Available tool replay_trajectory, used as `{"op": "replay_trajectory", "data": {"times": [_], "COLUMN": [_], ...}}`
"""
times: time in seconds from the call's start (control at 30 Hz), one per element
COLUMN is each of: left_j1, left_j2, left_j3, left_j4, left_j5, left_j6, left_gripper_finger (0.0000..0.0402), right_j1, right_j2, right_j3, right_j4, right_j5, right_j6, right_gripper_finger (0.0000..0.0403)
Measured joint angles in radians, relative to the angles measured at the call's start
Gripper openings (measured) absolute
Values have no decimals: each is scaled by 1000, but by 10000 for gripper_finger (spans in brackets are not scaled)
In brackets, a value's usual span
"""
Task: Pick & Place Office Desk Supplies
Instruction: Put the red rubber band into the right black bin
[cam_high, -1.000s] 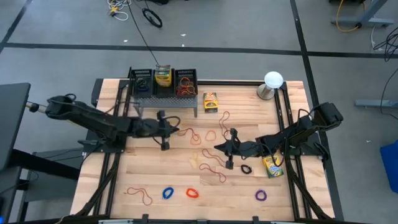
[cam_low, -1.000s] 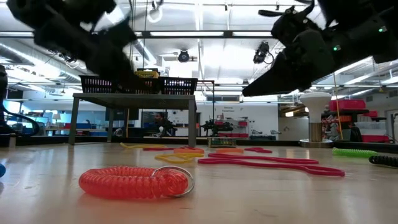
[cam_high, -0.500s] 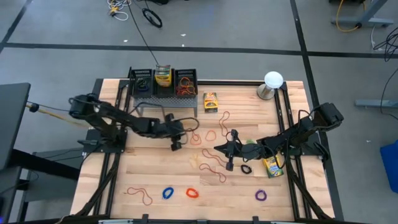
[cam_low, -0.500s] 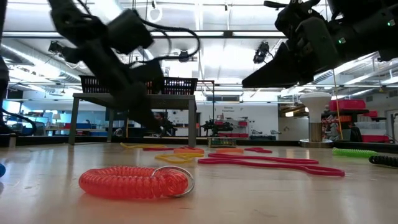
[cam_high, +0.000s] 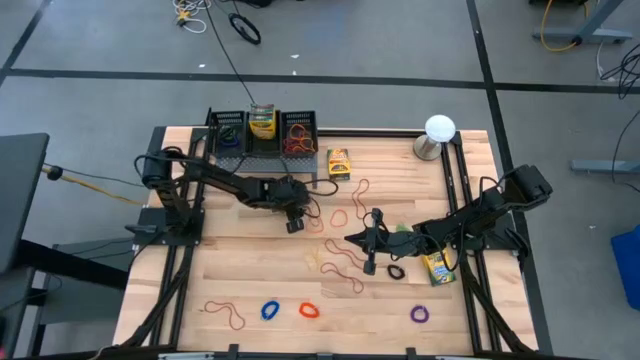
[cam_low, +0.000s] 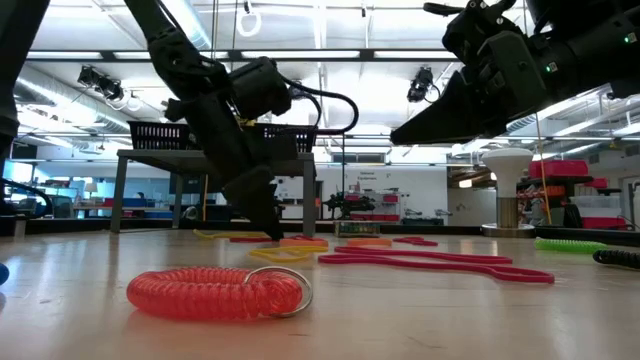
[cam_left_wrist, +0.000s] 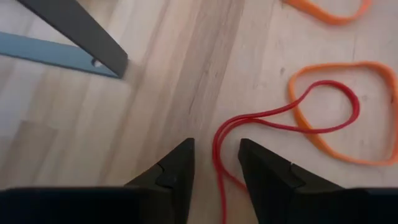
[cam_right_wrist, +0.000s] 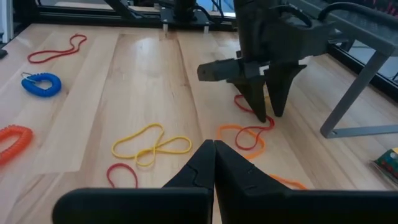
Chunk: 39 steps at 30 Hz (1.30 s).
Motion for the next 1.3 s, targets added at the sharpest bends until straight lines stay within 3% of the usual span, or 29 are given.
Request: {"op": "replay_trajectory", "data": {"times": [0.13,0.27,0.4,0.63,0.77,0.87,0.97,1.2,1.3], "left_j1": [10,-15,-73,-174,-180,-142,-75,122,194], "left_j2": [0,-28,-94,-333,-498,-591,-621,-532,-476], "left_j3": [0,-2,-8,-6,-5,9,58,235,297], "left_j4": [-16,-33,-113,-193,-193,-185,-184,-182,-187], "left_j5": [32,87,84,-57,-211,-324,-329,-323,-276], "left_j6": [-4,30,40,18,5,23,71,179,185], "left_gripper_finger": [92,20,6,4,4,4,4,4,4], "right_j1": [5,10,15,14,14,14,14,13,13], "right_j2": [0,0,0,0,0,0,0,0,0], "right_j3": [0,0,0,0,0,0,0,0,0], "right_j4": [0,0,1,1,8,9,12,22,23], "right_j5": [-3,-2,-2,-2,-2,-2,-2,-1,-1], "right_j6": [0,0,-1,-3,-4,-4,-4,-12,-12], "right_gripper_finger": [7,7,7,7,7,7,7,7,7]}}
